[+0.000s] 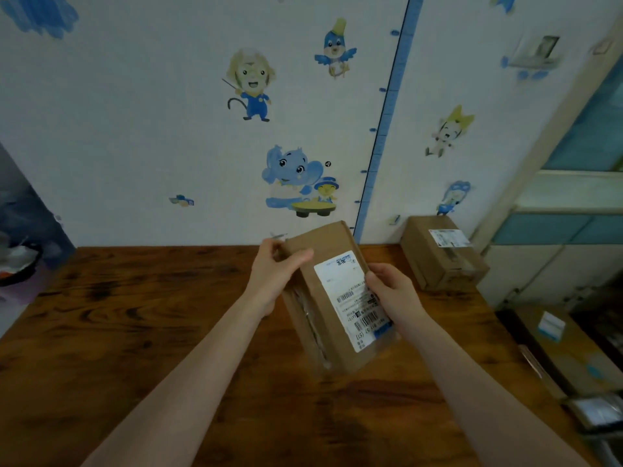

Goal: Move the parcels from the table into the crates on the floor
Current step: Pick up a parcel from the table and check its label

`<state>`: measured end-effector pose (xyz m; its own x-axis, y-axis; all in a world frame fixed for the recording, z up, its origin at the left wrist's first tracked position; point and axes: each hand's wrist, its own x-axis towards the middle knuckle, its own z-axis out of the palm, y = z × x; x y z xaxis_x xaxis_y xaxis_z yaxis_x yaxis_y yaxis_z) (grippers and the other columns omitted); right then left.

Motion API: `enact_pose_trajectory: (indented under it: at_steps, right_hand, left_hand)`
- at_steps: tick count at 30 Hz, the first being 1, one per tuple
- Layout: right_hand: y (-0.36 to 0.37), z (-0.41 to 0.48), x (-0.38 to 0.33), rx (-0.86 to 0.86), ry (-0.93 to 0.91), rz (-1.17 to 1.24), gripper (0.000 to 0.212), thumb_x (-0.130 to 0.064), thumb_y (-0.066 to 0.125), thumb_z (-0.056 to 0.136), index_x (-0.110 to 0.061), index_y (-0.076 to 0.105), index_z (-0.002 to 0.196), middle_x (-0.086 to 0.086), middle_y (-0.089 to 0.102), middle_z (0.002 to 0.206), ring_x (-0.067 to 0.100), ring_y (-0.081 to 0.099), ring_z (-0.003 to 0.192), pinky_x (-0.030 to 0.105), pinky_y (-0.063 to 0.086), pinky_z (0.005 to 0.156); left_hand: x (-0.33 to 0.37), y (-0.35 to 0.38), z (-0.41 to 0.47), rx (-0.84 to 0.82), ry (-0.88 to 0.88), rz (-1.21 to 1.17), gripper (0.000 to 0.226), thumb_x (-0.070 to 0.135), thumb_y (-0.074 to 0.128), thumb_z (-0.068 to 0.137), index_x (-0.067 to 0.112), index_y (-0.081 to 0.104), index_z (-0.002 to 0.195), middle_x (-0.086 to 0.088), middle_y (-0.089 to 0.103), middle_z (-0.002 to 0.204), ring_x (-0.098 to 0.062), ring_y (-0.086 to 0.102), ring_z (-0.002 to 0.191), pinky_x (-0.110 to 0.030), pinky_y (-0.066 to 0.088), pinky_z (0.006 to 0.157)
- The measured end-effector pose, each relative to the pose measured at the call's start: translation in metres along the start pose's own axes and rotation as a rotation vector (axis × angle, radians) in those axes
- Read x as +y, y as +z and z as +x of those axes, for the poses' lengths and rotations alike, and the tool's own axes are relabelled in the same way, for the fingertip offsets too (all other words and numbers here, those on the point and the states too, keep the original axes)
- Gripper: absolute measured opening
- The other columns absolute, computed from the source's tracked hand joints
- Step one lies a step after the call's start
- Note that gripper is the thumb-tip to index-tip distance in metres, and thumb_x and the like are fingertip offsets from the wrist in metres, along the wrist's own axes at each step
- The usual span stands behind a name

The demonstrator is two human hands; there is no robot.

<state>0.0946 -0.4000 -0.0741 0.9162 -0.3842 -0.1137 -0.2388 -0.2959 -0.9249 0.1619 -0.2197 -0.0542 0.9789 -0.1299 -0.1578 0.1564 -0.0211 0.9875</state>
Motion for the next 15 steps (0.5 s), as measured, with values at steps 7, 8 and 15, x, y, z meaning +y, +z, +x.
enact_pose_trajectory:
  at_steps: [7,8,15]
  right_hand:
    - [-0.060,0.028,0.027,0.013,-0.074,-0.214,0.030,-0.030,0.047,0.098,-0.013,0.056,0.120,-0.010,0.057,0.093,0.002,0.052,0.083,0.014,0.036,0.063]
    - [-0.070,0.032,0.031,0.028,-0.070,-0.255,0.033,-0.036,0.047,0.097,-0.013,0.057,0.119,-0.010,0.057,0.092,0.003,0.052,0.082,0.014,0.037,0.063]
    - [-0.155,0.057,0.062,0.133,0.083,-0.226,0.053,-0.058,0.056,0.085,-0.012,0.058,0.111,0.002,0.066,0.101,0.017,0.062,0.090,0.030,0.051,0.075]
  left_hand:
    - [-0.011,0.068,0.003,0.079,0.007,0.036,0.047,0.029,0.076,0.077,0.013,0.049,0.112,0.003,0.052,0.100,-0.013,0.053,0.092,-0.025,0.044,0.069]
    - [-0.013,0.078,0.003,0.097,0.002,0.022,0.047,0.030,0.076,0.077,0.013,0.049,0.111,0.001,0.052,0.103,-0.015,0.054,0.095,-0.026,0.045,0.071]
    - [-0.020,0.155,0.002,0.244,-0.064,-0.119,0.052,0.033,0.076,0.076,0.017,0.045,0.115,0.001,0.053,0.109,-0.020,0.054,0.106,-0.043,0.049,0.094]
